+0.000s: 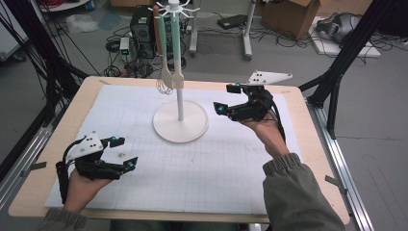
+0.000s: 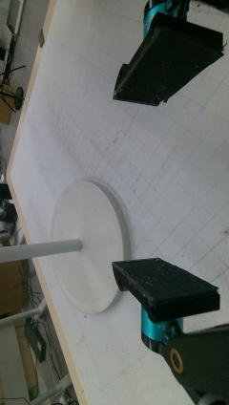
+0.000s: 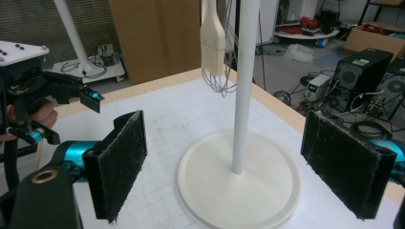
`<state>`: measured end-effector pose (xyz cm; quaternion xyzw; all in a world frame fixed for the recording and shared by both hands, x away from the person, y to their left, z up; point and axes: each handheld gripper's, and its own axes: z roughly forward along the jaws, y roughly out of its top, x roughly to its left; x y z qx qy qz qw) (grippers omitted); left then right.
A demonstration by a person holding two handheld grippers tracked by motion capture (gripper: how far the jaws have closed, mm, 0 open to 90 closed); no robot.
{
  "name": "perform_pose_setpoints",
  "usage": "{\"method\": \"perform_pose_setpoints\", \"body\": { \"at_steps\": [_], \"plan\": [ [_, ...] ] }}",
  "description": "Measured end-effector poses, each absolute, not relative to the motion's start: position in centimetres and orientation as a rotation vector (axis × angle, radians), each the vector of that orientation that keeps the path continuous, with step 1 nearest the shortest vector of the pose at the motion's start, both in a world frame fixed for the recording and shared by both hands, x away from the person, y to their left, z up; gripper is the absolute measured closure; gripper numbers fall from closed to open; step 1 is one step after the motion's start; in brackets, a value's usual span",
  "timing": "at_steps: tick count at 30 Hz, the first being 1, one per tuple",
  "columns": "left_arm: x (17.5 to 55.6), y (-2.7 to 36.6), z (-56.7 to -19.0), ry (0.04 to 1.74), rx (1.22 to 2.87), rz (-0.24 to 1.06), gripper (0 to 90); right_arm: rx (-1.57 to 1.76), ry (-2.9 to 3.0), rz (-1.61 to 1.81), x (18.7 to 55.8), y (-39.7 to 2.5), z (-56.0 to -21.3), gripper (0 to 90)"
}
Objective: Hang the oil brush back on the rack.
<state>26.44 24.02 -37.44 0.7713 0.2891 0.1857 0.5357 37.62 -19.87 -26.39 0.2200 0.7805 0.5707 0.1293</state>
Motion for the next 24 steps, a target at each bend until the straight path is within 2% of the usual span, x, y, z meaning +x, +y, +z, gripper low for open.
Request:
{"method": "perform_pose_setpoints", "body": {
  "at_steps": [17, 24],
  "plan": [
    [26.6, 23.9, -37.7, 0.705, 1.848, 0.454, 14.0, 0.704, 2.286, 1.634, 36.2, -21.6, -31.5, 11.4],
    [26.6, 24.0, -37.8, 0.713, 1.846, 0.458, 13.1, 0.733, 2.288, 1.633, 35.9, -22.2, -32.5, 11.4]
  ]
}}
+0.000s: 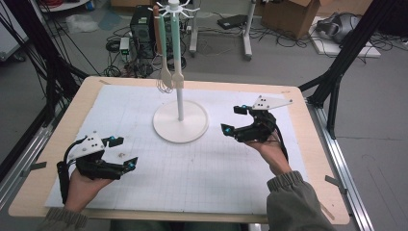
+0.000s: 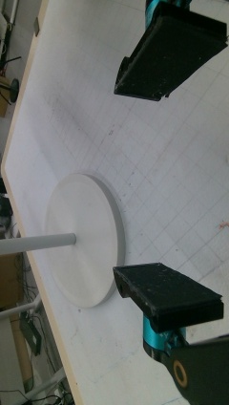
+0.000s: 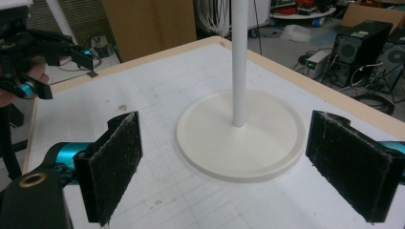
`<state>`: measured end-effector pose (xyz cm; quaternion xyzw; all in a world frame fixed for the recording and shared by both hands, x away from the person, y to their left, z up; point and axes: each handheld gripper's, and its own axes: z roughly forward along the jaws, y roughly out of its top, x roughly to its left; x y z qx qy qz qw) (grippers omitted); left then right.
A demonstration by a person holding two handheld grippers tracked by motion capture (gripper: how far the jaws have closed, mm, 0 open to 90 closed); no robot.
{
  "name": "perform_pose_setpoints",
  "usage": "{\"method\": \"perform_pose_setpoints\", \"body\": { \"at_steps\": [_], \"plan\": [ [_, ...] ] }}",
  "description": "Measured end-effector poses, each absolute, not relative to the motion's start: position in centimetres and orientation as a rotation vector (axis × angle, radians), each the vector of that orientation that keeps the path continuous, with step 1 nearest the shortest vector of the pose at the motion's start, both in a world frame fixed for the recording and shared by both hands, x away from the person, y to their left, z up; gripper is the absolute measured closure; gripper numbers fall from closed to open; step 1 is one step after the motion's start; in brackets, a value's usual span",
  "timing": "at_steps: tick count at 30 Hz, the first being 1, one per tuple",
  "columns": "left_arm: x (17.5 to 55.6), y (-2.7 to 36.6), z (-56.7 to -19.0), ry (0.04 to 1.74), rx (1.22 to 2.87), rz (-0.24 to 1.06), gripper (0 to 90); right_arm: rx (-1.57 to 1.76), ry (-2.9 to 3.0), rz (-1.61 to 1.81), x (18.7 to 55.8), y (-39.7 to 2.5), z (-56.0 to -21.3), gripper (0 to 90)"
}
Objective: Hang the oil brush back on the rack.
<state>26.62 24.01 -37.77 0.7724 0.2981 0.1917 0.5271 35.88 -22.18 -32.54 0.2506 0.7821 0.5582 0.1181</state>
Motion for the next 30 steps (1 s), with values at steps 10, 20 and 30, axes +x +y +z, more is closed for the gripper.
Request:
{"method": "perform_pose_setpoints", "body": {
  "at_steps": [10, 20, 30],
  "plan": [
    [26.7, 24.1, -37.9, 0.722, 1.847, 0.462, 12.3, 0.746, 2.3, 1.611, 35.0, -22.6, -34.0, 11.4],
    [26.7, 24.2, -37.9, 0.725, 1.847, 0.467, 11.9, 0.772, 2.319, 1.581, 34.1, -23.3, -35.5, 11.4],
    [26.6, 24.4, -37.9, 0.734, 1.844, 0.473, 11.5, 0.751, 2.298, 1.578, 32.9, -23.7, -35.5, 11.4]
  ]
}}
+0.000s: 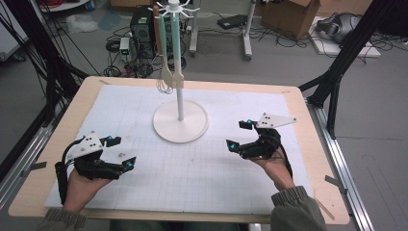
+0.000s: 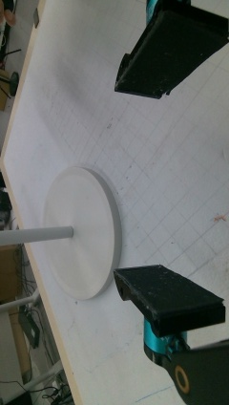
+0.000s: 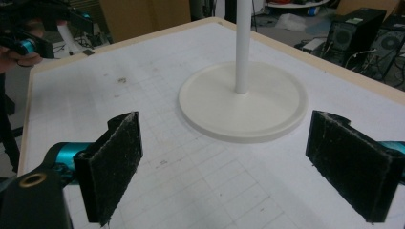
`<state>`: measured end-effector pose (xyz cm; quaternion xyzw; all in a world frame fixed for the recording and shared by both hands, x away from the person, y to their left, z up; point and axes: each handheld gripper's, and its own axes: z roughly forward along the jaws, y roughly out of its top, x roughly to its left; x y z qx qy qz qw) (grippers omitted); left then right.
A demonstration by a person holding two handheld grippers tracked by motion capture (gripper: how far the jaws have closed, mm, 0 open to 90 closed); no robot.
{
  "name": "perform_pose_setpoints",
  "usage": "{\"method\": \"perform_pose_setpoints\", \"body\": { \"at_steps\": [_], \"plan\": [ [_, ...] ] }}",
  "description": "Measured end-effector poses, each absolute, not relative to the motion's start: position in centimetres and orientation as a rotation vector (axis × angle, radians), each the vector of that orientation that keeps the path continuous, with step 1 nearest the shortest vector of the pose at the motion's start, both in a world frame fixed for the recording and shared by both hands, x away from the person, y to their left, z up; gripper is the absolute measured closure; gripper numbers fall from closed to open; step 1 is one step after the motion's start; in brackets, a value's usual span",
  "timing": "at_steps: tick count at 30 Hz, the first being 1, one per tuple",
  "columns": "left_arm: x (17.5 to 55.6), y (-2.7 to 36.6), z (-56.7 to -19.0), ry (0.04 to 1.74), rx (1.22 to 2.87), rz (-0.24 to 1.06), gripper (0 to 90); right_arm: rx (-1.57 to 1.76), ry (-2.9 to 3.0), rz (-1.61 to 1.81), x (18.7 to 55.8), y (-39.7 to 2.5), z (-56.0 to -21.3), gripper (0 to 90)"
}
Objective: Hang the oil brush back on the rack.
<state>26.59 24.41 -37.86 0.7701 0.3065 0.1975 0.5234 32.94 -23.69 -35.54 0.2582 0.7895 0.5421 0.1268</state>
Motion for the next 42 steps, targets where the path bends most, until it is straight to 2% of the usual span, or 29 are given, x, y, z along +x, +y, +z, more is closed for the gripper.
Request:
{"method": "perform_pose_setpoints", "body": {
  "at_steps": [42],
  "plan": [
    [26.4, 24.8, -38.6, 0.755, 1.872, 0.469, 10.8, 0.911, 2.23, 1.538, 29.0, -27.7, -41.2, 11.4]
  ]
}}
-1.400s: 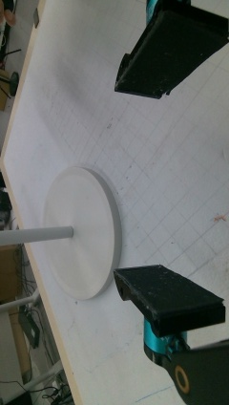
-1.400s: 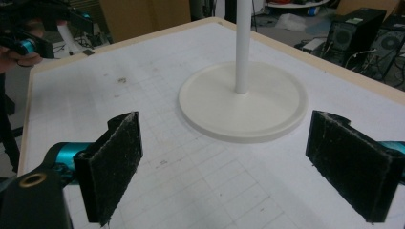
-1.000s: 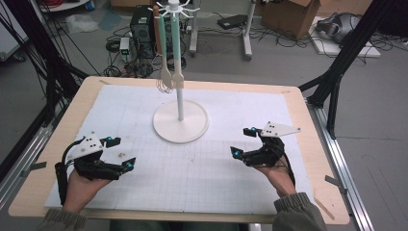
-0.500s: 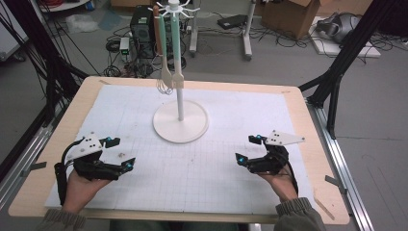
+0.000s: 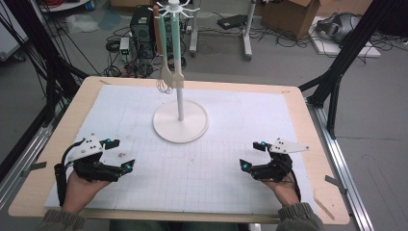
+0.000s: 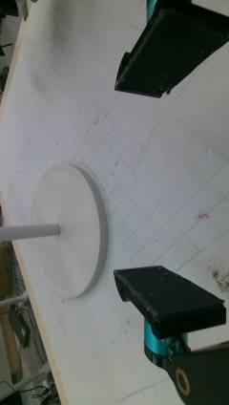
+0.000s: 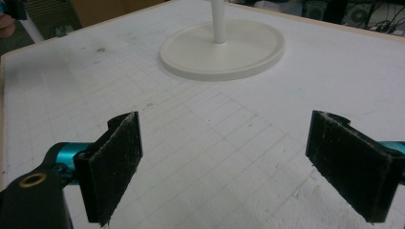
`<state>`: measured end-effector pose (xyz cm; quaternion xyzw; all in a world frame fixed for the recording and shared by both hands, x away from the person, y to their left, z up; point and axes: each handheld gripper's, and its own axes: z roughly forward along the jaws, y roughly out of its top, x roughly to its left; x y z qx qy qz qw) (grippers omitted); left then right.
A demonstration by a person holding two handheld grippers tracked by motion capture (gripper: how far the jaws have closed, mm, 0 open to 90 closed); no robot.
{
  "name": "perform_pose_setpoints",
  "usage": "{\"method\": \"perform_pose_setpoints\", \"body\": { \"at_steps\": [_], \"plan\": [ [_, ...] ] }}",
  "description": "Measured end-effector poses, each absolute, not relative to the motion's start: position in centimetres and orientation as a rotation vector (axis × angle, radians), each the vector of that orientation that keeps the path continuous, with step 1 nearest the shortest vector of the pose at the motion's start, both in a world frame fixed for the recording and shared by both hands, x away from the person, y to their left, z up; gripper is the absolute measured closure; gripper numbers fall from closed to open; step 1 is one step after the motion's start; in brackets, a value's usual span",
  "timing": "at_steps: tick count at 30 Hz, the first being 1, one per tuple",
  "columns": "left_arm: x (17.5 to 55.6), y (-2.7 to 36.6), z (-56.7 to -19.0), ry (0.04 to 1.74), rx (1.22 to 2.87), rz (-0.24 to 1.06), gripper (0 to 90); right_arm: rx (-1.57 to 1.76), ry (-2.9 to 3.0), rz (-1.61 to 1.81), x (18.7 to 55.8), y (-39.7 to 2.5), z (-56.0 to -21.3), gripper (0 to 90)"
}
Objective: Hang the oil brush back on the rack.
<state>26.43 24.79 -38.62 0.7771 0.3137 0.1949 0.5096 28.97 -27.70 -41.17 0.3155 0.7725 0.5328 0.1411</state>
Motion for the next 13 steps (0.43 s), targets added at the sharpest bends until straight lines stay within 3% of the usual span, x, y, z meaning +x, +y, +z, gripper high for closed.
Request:
{"method": "perform_pose_setpoints", "body": {
  "at_steps": [13],
  "plan": [
    [26.58, 24.75, -39.04, 0.759, 1.886, 0.46, 10.8, 0.902, 2.244, 1.532, 28.14, -27.46, -42.03, 11.4]
  ]
}}
